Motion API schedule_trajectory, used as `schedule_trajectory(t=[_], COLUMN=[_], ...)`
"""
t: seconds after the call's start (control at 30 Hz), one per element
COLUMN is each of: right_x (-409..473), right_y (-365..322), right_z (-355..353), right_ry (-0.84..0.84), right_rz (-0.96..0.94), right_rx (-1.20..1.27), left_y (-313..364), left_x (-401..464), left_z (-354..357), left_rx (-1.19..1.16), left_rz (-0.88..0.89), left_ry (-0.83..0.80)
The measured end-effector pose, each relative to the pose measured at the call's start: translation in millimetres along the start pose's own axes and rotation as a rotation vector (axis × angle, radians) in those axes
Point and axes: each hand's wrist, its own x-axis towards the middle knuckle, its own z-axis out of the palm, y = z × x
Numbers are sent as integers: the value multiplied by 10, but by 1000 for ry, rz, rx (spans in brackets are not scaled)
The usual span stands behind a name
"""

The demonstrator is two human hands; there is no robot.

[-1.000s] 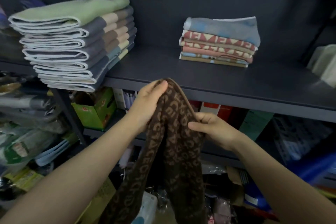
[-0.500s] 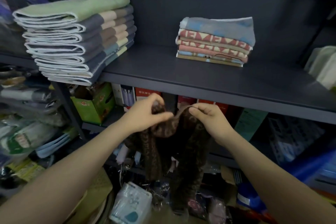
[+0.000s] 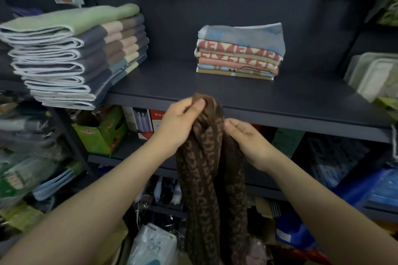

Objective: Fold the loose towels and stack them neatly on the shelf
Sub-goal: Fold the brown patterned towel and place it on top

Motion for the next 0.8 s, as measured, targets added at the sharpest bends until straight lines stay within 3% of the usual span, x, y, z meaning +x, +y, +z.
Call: schedule_trajectory(t=[0.13, 0.23, 0.3, 0.37, 0.5, 0.57, 0.7, 0.8], right_x=[-67, -92, -82, -65, 8, 32, -2, -98], right_y=[189, 305, 330, 281, 106, 47, 21, 63], right_z=[-204, -339, -368, -304, -124, -71, -148, -308], right_ry=[-72, 25, 99, 123, 43, 57, 171, 60], right_rz=[80, 90, 5, -144, -338, -381, -376, -175], right_rx=[-65, -177, -412, -571, -654, -633, -591, -428], left_y=[26, -59, -206, -358, -427, -446, -410, -379], left_x=[170, 255, 274, 213, 38, 32, 83, 170], left_z=[-55, -169, -230, -213, 27, 97, 74, -4], left_rx=[-367, -289, 175, 613, 743, 862, 604, 247], left_rz=[-93, -257, -383, -271, 73, 218, 202, 49], left_ry=[283, 374, 257, 108, -412, -531, -415, -122])
